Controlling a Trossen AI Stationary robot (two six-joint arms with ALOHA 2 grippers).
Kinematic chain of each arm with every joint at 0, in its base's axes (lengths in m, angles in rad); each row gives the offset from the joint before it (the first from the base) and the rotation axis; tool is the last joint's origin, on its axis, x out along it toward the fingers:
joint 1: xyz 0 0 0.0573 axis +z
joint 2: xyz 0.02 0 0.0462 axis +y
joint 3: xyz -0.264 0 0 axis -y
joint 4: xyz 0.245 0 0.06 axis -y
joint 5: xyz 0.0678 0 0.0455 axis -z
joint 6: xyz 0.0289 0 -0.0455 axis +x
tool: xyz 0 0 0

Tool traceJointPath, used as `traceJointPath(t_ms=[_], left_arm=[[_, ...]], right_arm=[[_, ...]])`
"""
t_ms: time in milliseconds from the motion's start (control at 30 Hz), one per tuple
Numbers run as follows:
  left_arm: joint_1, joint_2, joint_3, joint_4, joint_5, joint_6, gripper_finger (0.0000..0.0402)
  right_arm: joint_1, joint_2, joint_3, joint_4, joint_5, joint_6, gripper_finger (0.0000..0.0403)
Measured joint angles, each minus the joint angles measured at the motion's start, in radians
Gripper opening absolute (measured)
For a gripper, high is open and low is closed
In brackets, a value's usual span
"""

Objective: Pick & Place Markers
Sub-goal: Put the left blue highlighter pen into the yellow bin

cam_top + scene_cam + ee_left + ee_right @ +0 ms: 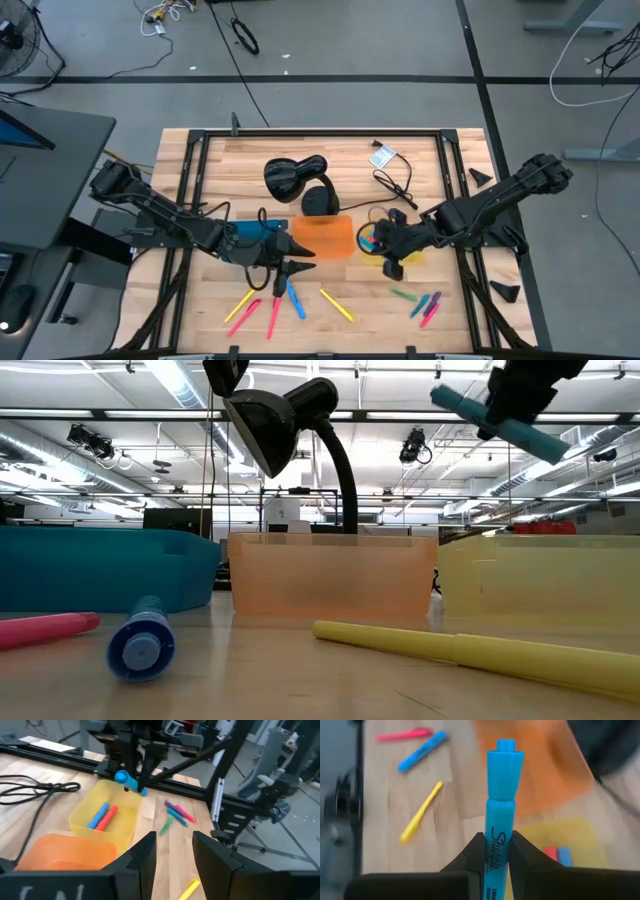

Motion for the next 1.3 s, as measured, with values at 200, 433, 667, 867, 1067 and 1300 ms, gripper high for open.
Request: traceJointPath(t_ms=[200,433,667,867,1067,1300], left_arm=[[0.000,0.000,0.000,0.001,-0.007,0.001,0.0133],[0.000,0.000,0.000,0.002,0.006,0.000,0.0133],[0.000,0.000,0.000,0.007,0.014,-0.033,0.0133],[0.000,0.000,0.000,0.007,0.016,-0.033,0.0133],[0.000,0.000,0.000,0.002,0.022,-0.034,0.0133],[0.000,0.000,0.000,-0.007,0.121,-0.021,0.0133]], right_arm=[[-0.005,0.000,0.000,-0.104,0.094,0.436,0.0045],[-0.016,0.000,0.000,-0.304,0.096,0.878,0.0045],[-0.013,0.000,0.000,-0.328,0.074,1.217,0.0045],[-0.013,0.000,0.000,-0.262,0.087,1.462,0.0045],[-0.030,0.044,0.000,-0.085,0.069,1.559,0.0045],[-0.094,0.140,0.000,-0.058,0.056,1.562,0.0045]])
